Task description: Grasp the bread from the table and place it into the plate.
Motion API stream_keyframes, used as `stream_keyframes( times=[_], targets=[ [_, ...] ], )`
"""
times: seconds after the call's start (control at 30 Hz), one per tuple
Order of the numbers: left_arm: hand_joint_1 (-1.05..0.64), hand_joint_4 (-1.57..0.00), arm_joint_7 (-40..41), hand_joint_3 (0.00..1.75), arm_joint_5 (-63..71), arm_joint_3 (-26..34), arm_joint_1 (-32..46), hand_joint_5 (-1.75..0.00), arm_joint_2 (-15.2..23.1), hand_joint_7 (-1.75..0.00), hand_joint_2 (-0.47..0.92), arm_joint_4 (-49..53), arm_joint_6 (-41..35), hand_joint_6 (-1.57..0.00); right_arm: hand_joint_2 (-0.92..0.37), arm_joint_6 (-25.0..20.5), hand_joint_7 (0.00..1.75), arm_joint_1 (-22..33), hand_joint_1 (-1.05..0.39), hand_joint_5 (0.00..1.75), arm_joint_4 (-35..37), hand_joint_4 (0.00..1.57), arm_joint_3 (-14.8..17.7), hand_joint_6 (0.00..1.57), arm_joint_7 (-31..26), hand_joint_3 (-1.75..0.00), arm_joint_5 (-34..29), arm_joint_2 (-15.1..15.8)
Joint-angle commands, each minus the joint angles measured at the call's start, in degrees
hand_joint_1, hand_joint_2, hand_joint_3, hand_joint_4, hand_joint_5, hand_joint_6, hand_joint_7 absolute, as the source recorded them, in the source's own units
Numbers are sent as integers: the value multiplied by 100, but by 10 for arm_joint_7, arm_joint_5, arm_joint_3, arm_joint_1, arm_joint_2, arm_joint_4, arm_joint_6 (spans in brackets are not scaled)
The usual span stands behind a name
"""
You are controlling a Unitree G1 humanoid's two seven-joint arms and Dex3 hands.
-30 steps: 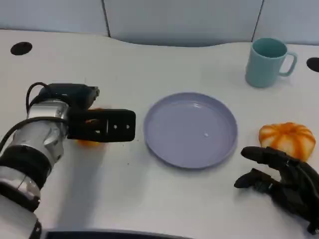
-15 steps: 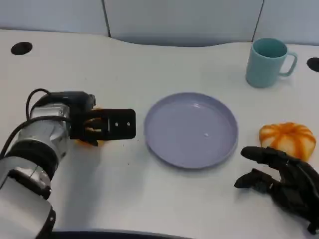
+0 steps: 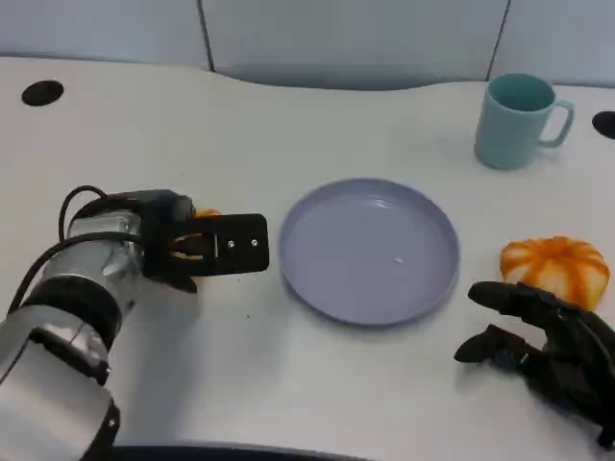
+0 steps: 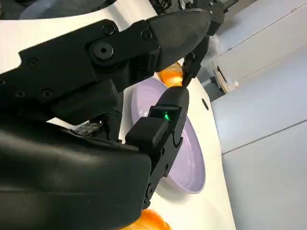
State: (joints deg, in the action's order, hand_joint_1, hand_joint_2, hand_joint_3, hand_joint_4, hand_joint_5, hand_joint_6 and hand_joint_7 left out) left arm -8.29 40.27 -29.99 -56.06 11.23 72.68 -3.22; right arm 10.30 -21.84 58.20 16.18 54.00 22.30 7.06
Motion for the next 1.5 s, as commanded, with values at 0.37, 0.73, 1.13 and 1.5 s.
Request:
stream_keyframes(
  times=[0.37, 0.73, 1.13, 1.5],
  targets=[
    [-58, -14, 9, 0, -3, -3, -15, -11, 6, 0, 80, 6, 0, -28, -92, -5, 25, 12, -41, 104, 14, 64, 5, 87, -4, -6, -4, 7],
    [-56, -13, -5, 0, -13, 3, -18, -11, 7, 0, 80, 9, 6, -28, -92, 5, 16, 14, -37, 85, 8, 76, -1, 98, -28, -2, -11, 6],
    [-47, -15, 11, 0, -32, 15, -3, -10, -15, 0, 78, 36, 0, -28, -92, 3, 12, 19, -38, 82, 5, 80, 2, 101, -20, -1, -4, 4],
    [-50, -15, 37, 0, -23, 6, 1, -9, -16, 0, 78, 40, 14, -29, -92, 4, 9, 22, -36, 81, 1, 79, -1, 102, -25, -3, -7, 4]
  ],
)
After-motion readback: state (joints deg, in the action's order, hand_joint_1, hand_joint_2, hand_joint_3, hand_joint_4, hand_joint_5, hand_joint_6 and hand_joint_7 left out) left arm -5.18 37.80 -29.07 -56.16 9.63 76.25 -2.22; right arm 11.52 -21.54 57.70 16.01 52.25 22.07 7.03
